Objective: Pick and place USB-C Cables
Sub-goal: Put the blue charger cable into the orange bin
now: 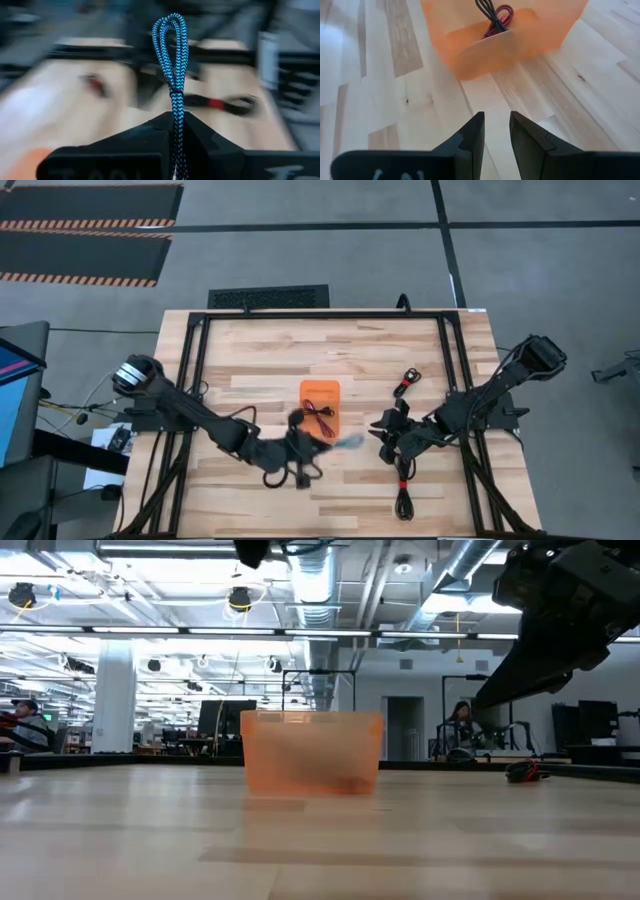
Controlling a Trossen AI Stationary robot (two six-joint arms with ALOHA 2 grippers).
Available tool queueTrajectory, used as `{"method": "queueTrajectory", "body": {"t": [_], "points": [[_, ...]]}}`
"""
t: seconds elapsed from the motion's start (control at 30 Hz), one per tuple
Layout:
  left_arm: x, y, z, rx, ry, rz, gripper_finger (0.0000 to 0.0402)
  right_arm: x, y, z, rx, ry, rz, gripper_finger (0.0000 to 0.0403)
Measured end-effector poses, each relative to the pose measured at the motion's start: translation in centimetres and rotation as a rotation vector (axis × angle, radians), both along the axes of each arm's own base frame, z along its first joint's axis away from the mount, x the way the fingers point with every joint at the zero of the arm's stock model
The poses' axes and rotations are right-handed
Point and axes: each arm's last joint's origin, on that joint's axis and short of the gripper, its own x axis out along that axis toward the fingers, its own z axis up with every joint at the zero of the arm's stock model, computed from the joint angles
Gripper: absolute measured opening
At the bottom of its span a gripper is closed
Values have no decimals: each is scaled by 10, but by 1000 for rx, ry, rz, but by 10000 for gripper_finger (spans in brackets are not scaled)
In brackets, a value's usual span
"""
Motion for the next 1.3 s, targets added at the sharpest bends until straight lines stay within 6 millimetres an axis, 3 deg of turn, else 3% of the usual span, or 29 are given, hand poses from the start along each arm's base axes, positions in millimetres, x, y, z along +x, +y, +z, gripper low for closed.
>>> {"method": "queueTrajectory", "body": {"t": [0.23, 0.47, 0.63, 0.77, 1.03, 1.3], "points": [[7, 45, 1, 6, -22, 366, 15, 0, 0, 0, -1, 0, -1, 116], [21, 85, -33, -197, 119, 507, 16, -1, -1, -1, -7, 11, -1, 116], [23, 86, -63, -259, 181, 610, 16, -2, -2, -3, -12, 32, -8, 116], [26, 89, -69, -386, 180, 636, 16, -2, -2, -3, -8, 32, -12, 116], [25, 91, -70, -391, 194, 642, 23, -2, -2, -3, -6, 31, -14, 116], [23, 91, -71, -364, 213, 641, 117, -2, -2, -2, -6, 28, -15, 116]]}}
